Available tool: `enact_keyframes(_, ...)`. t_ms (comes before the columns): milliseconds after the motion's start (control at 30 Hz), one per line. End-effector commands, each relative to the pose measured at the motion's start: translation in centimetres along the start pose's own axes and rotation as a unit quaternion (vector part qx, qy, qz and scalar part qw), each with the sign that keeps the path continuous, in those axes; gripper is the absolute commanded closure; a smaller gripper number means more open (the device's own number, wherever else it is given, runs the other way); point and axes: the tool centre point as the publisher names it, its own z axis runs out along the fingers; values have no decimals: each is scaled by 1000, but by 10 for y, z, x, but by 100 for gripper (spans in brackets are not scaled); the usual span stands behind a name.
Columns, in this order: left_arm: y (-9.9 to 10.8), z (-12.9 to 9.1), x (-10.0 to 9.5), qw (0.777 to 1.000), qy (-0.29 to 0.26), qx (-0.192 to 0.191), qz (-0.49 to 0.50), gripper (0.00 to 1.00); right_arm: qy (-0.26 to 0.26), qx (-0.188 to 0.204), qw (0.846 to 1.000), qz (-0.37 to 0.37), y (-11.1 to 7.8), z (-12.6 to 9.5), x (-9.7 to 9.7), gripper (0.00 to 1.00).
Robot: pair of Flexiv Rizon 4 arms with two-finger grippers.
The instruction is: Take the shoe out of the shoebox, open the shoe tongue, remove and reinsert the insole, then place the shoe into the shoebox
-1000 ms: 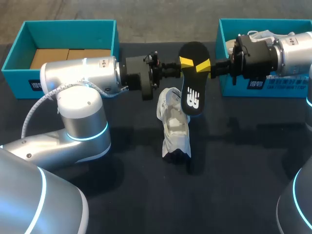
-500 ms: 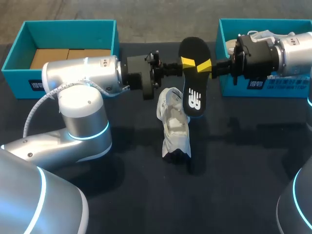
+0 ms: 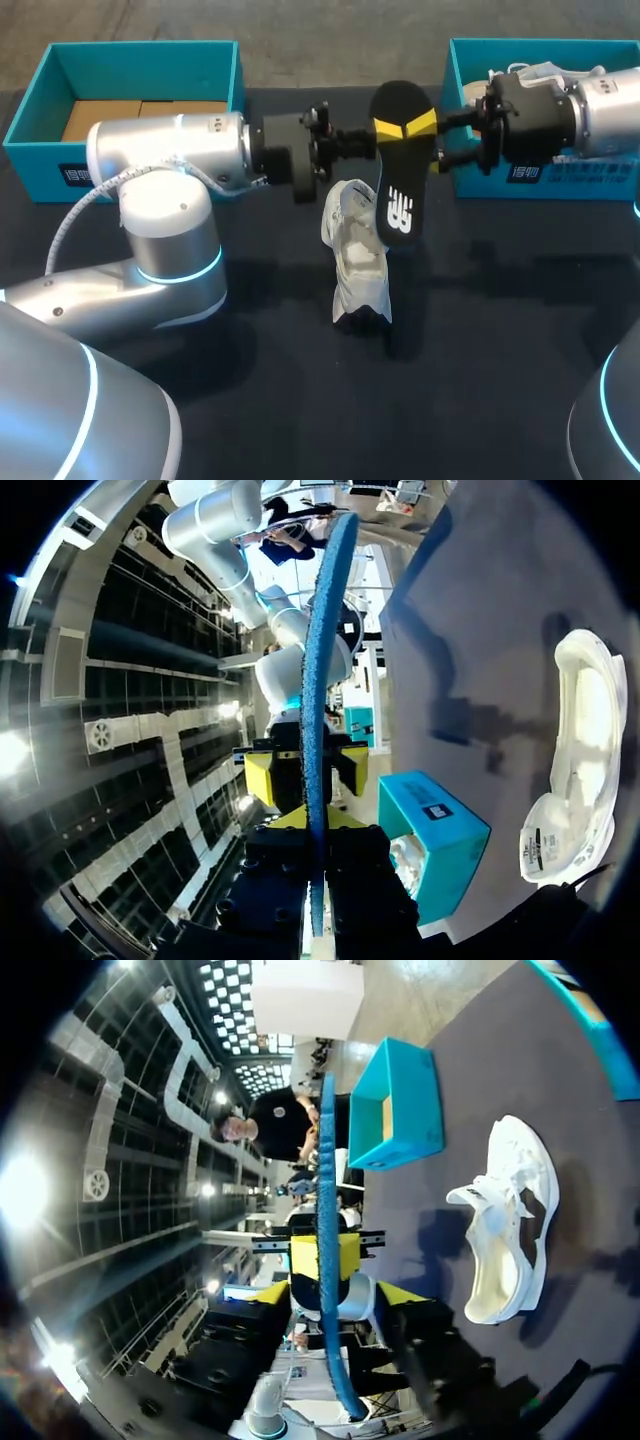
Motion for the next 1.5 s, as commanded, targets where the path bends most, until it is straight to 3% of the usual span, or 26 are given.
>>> enact_keyframes(33,0,-7,-1,1000,9,3,-2,100,-13,-17,1000,1,-6,-16,-2,0)
enact_keyframes(400,1,-18,0,1000,15,-9,-17,100,-88,-74,993,-31,-11,-55,-20,0)
enact_keyframes(533,2,-19,-1,1000,16,-11,-17,100,-124,-113,985,-34,-16,-68,-25,0)
enact_keyframes(1133,6,-27,-3,999,12,-25,-41,100,-124,-113,985,-34,-16,-68,-25,0)
enact_keyframes(1333,9,-30,-2,999,9,-29,-44,100,-191,-136,972,-16,-25,-76,-43,0)
enact_keyframes(1500,10,-30,-1,999,8,-27,-45,100,-212,-138,967,-7,-37,-83,-53,0)
